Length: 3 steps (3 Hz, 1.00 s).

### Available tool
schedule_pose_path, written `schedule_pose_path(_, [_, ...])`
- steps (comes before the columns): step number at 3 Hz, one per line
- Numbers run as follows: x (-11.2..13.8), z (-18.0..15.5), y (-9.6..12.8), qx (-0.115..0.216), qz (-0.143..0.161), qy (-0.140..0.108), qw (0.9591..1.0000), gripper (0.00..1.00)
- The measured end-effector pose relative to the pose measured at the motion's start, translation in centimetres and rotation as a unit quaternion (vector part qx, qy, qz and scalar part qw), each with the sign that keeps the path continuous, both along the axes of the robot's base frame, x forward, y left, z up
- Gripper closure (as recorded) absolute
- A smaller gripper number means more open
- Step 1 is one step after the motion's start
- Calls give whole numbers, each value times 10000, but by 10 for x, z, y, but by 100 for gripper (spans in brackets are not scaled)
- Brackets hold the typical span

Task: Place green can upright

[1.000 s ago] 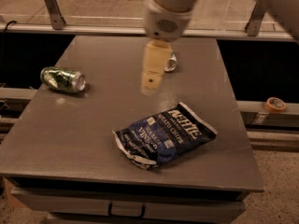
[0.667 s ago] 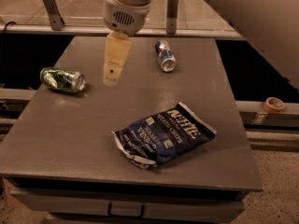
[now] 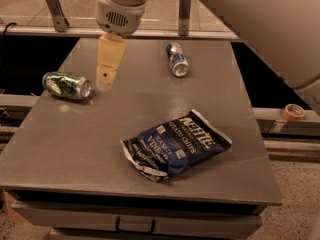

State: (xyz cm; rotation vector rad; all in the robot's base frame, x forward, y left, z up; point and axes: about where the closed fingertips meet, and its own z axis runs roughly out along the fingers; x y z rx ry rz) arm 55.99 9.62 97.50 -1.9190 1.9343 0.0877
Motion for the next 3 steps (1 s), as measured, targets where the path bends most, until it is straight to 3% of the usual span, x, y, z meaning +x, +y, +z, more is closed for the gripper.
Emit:
schedule_pose_path(1, [21,-6,38,95,-14,57,9999,0])
schedule_pose_path(2, [49,-21,75,211,-280,241,9991,0])
schedule_pose_path(3, [60,-45,110,267,-568,484,9969,0])
